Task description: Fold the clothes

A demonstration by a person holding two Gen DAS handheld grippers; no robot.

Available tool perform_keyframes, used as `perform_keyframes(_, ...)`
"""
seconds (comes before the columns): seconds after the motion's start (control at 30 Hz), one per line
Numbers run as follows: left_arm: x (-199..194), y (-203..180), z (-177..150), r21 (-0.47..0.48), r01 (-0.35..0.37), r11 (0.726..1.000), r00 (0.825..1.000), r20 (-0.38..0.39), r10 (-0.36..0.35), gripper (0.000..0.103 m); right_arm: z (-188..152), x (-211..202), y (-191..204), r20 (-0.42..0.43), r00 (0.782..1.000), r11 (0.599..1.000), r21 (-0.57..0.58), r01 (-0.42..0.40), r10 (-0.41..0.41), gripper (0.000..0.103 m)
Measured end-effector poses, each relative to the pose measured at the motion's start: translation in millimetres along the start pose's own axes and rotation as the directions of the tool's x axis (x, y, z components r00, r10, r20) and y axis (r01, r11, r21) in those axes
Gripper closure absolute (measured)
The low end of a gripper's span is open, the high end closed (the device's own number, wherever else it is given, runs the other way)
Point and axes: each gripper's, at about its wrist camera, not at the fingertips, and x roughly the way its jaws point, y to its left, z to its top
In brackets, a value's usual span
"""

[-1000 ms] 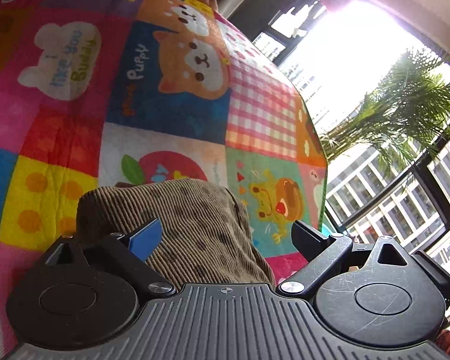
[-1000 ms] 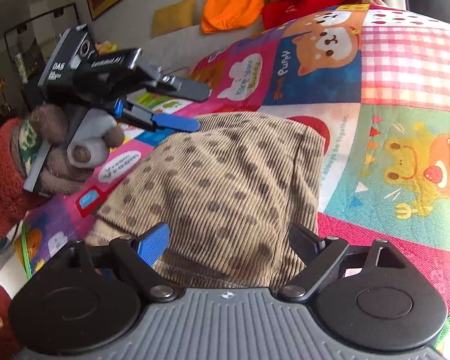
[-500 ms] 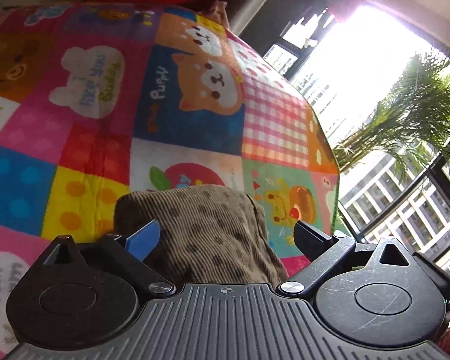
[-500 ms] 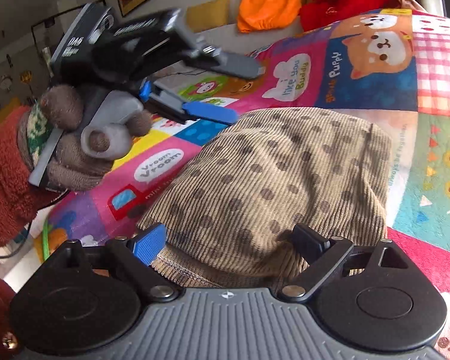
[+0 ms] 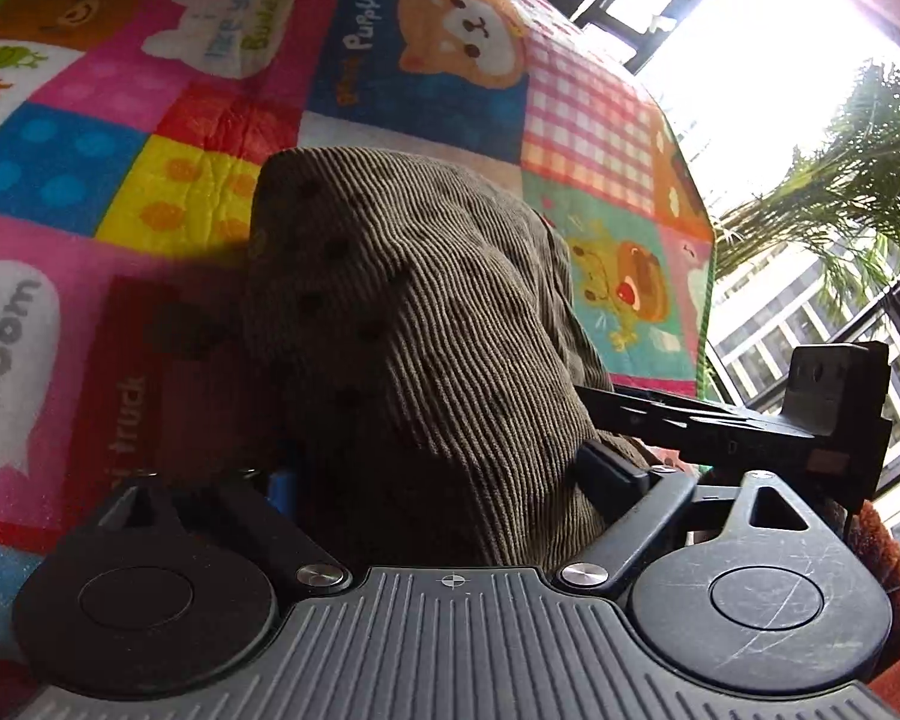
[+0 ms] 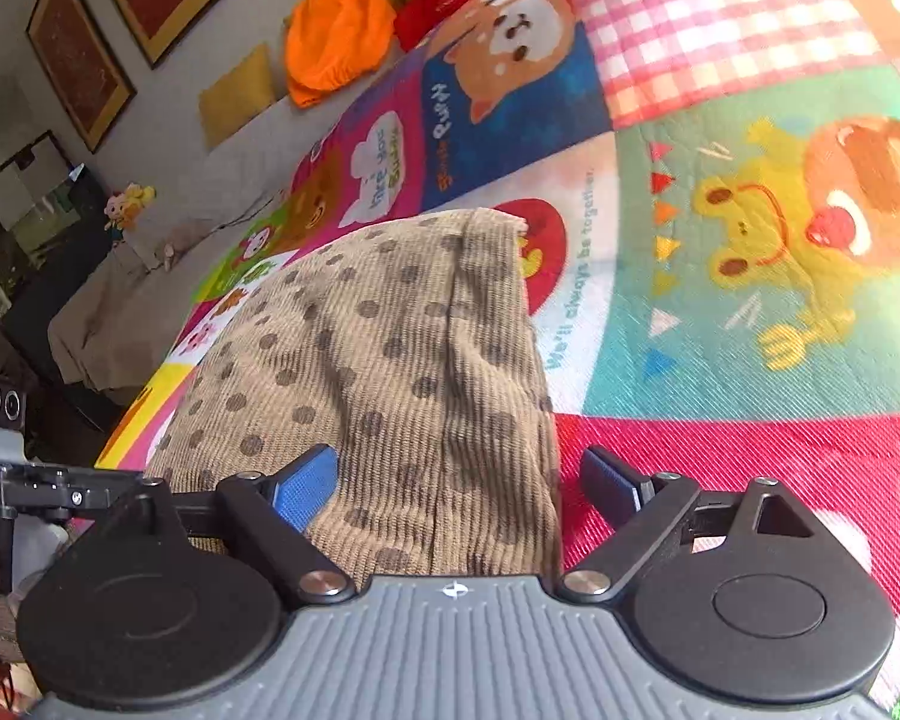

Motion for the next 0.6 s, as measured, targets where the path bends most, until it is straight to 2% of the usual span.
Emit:
perform_keyframes(0.07,2.4,2.2,3.4,0.010,0.013,1.000,1.000,0.003,-0.013,0.026,3.6,5.7,8.1,-0.019,1.000,0.999,-0.020,-0.026,0.025,0.048)
perform_keyframes(0.1,2.5,5.1,5.5,0.010,0.018,1.000,1.000,0.004,-0.018,0.030,6.7,10.6,12.3,-0.028,0.999,0.999,-0.033,-0.036,0.035,0.051)
perform_keyframes(0.17,0.6,11.6,11.3,0.008,0.011,1.000,1.000,0.015,-0.011,0.035,13.8,19.7,21.3,-0.029,0.999,0.997,-0.078,-0.026,0.023,0.053)
perform_keyframes(0.27,-3.0,24.2,28.1,-0.016,-0.003,1.000,0.999,0.054,0.004,0.038,32.4,40.4,30.2,-0.022,0.999,0.992,-0.125,-0.025,0.022,0.055)
perform_keyframes(0.4,-1.2,51.7,65.5,-0.024,-0.076,0.997,0.988,0.132,0.078,0.038,64.8,78.0,41.5,0.009,0.999,0.986,-0.164,-0.038,0.040,0.056)
perform_keyframes(0.5,-1.2,75.2,88.5,-0.073,-0.101,0.992,0.978,0.176,0.113,0.038,89.3,110.9,48.3,0.051,0.998,0.982,-0.183,-0.037,0.047,0.056)
perform_keyframes(0.6,3.3,95.2,98.4,-0.106,-0.105,0.989,0.970,0.208,0.125,0.036,106.9,141.9,47.2,0.079,0.995,0.986,-0.164,-0.039,0.052,0.056)
